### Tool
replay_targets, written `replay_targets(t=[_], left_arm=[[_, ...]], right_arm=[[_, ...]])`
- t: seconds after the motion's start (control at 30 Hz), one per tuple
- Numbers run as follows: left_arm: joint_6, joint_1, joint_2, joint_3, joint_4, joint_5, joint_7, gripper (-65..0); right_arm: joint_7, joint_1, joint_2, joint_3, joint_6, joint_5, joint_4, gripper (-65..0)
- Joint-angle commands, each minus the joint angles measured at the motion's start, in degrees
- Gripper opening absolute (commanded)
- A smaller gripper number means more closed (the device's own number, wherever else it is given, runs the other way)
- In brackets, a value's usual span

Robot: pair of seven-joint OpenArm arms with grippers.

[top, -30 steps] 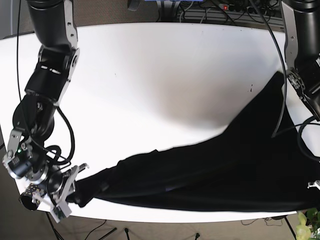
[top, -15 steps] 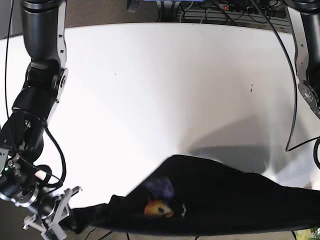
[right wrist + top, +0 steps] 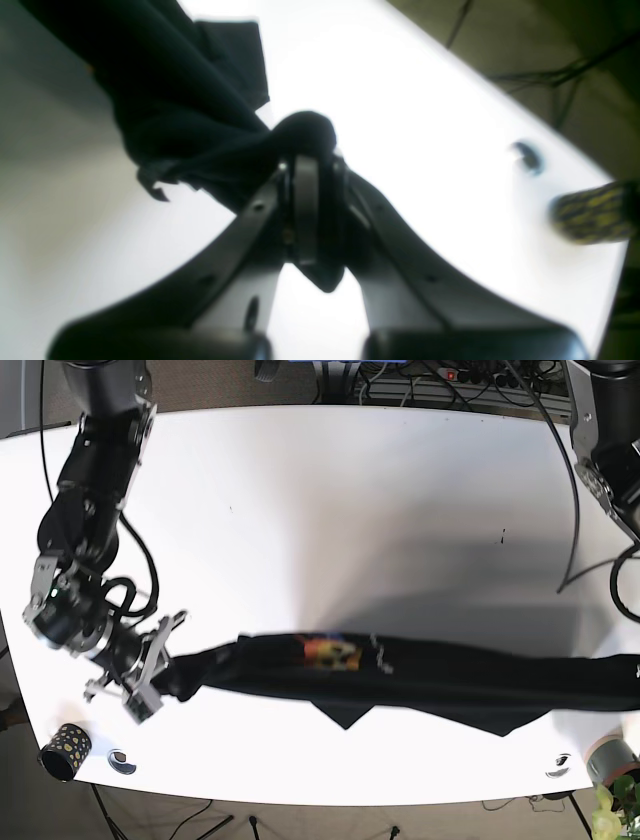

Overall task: Fold the T-shirt properly
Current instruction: 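Lay the black shirt flat on the table with both grippers, then grip the shirt's shoulder edges with both grippers and lift it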

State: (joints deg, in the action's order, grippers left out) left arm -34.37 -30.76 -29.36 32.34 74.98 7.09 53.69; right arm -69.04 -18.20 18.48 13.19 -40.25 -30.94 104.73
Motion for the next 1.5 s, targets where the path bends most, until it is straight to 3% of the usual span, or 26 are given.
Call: replay_targets(t=[0.0, 0.1, 0.23, 0.37, 0.43, 0.57, 0.73, 1.07, 1.33, 1.47], left_arm=[[0.3, 1.6, 0.0, 0.9, 3.0, 0.3, -1.5, -65.0], [0.2, 6.1, 2.1, 3.3, 5.3, 0.3, -1.5, -65.0], [0.2, 11.1, 3.6, 5.2, 6.3, 0.3, -1.5, -65.0], [0.2, 14.7, 4.2, 5.4, 6.3, 0.3, -1.5, -65.0], [0.2, 16.4, 4.7, 6.2, 6.3, 0.3, -1.5, -65.0], [0.1, 18.9, 5.1, 8.1, 6.3, 0.3, -1.5, -65.0], [-1.7, 21.6, 5.2, 8.6, 6.3, 0.3, -1.5, -65.0], [-3.7, 22.7, 5.2, 8.6, 6.3, 0.1, -1.6, -65.0], [-3.7, 22.7, 5.2, 8.1, 6.3, 0.1, -1.6, -65.0], [-3.7, 22.7, 5.2, 8.1, 6.3, 0.0, -1.6, -65.0]], right_arm=[[0.9, 2.2, -1.9, 3.6, 0.25, 0.4, 3.2, -65.0], [0.9, 7.2, -4.2, 6.9, 0.25, 0.4, 4.5, -62.9], [-0.8, 12.7, -6.6, 10.1, 0.25, -3.2, 6.2, -44.2], [-4.7, 16.8, -7.7, 14.1, 0.25, -13.2, 6.1, -23.3], [-6.5, 18.9, -8.0, 16.3, 0.25, -18.3, 6.0, -17.4], [-7.6, 23.3, -8.0, 19.1, 0.25, -24.5, 5.9, -16.2], [-7.6, 26.1, -8.1, 21.7, 0.25, -25.7, 2.4, -16.2], [-5.2, 19.2, -9.9, 23.2, 0.25, -25.3, -17.6, -16.2], [-4.2, 12.3, -10.0, 22.9, 0.25, -25.0, -26.4, -16.2], [-2.5, 9.4, -10.0, 22.9, 0.25, -20.9, -31.1, -16.2]])
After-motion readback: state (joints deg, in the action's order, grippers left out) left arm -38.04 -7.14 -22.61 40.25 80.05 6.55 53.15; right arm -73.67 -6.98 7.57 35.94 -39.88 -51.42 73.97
